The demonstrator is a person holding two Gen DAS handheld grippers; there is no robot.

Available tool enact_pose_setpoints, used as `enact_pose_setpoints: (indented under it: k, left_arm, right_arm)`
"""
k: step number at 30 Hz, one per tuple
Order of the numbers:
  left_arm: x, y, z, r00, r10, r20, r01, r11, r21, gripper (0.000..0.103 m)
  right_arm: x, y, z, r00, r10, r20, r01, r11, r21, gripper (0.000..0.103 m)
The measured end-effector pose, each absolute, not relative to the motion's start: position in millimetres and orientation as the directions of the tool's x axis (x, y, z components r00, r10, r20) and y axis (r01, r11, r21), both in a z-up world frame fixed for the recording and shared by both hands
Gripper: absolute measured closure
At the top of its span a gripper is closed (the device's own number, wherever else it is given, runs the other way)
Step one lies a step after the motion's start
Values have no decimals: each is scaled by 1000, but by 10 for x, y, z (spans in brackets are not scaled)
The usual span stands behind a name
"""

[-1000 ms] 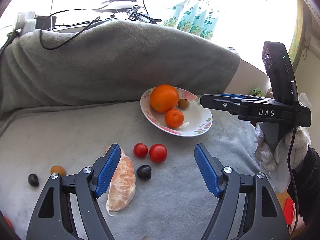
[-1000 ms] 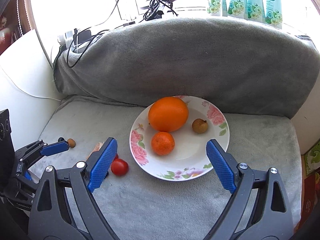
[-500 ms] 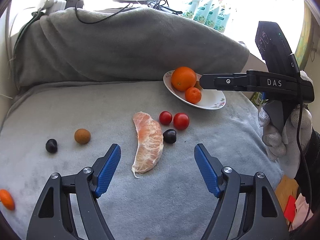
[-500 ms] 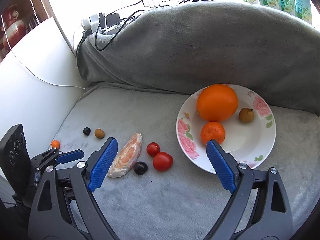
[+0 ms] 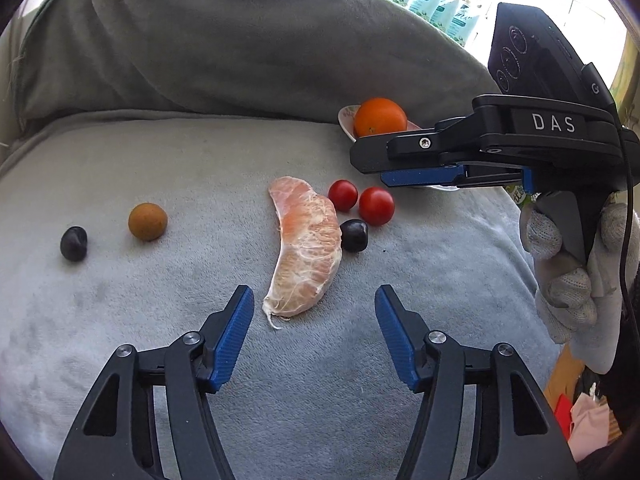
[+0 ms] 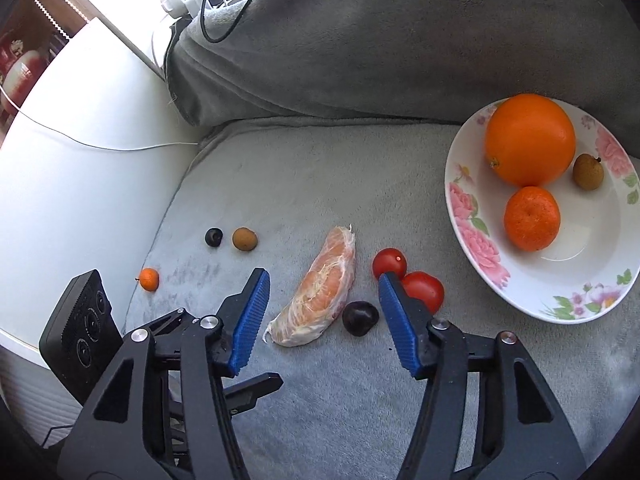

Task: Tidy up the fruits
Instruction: 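Close the right gripper on the peeled pomelo segment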

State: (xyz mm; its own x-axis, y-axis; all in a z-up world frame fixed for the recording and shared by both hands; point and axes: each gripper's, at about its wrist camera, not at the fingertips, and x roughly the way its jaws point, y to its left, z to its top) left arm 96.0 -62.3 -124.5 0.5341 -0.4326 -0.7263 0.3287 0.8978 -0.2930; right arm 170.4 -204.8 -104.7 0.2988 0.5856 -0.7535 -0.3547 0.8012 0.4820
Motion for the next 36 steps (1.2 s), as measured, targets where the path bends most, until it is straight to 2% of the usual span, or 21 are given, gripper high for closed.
enact_pose_setpoints:
  k: [5,12,25,28,33,36]
  left_arm:
    - [975,-617,-1253,538,-428,-726,327,900,-289,41]
    - [1032,-648,-1294,528,-425,-735,329,901,-284,47]
    - [1166,-761,-1337,516,-399,-758,335,908,-250,51]
    - [1222,-780,-1344,517,-386,-763,328,914,-240,57]
    - [1274,-845,-1340,523,-363,-772,332,920,-207,58]
    - [1297,-889,-1340,529,-349,-773,333,924,-189,65]
  right_arm:
    - [1773,-1955,-1132,265,594,-760,-332,796,506,53]
    - [1861,-1840,-1282,223,581,-783,-307,804,509,60]
    - [1964,-1725,-1433,201,542,-816,-282,830,482,63]
    - [1967,-1699,-1452,195,537,-820,-283,832,477,66]
    - [1977,-1706,-1491,190,541,-819,-277,830,483,68]
    - [1972,-1711,-1493,193,544,-817,-278,828,486,69]
